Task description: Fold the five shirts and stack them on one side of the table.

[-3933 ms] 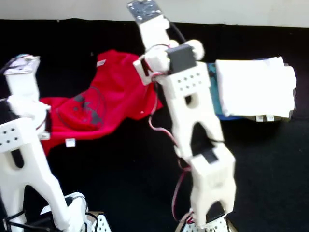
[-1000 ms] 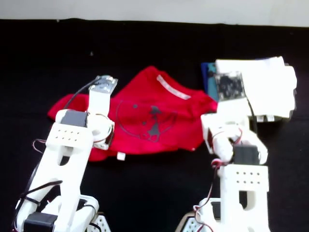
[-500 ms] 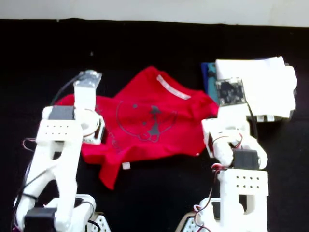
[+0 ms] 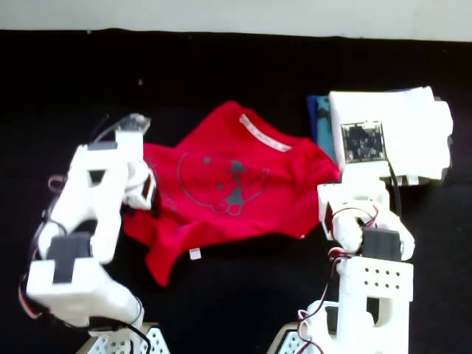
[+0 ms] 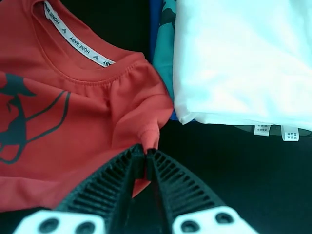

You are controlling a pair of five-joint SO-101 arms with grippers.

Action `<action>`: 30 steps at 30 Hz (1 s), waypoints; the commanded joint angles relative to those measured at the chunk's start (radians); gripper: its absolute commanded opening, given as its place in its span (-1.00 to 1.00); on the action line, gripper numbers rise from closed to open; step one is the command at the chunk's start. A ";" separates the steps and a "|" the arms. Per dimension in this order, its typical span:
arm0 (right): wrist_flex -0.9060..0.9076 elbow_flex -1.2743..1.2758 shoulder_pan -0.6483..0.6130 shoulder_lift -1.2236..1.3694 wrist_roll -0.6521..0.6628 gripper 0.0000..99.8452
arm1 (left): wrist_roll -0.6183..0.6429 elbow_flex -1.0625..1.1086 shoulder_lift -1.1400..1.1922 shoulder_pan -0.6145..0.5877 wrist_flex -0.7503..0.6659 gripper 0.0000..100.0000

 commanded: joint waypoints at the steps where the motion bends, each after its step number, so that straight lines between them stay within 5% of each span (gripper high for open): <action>1: 0.005 -0.002 0.008 -0.024 0.006 -0.99 | -0.005 -0.325 0.148 -0.027 0.044 -0.62; 11: -0.137 0.082 -0.030 -0.016 0.005 -0.99 | -0.005 -1.092 0.576 -0.030 0.390 -0.62; 21: -0.186 0.108 -0.041 -0.016 -0.044 -0.99 | 0.006 -1.500 0.627 -0.013 0.798 -0.62; 25: -0.205 0.110 -0.041 -0.015 -0.044 -0.99 | 0.029 -1.406 0.512 -0.028 0.798 -0.62; 30: -0.205 0.102 -0.041 -0.015 -0.044 -0.99 | 0.023 -0.924 0.186 0.007 0.795 -0.62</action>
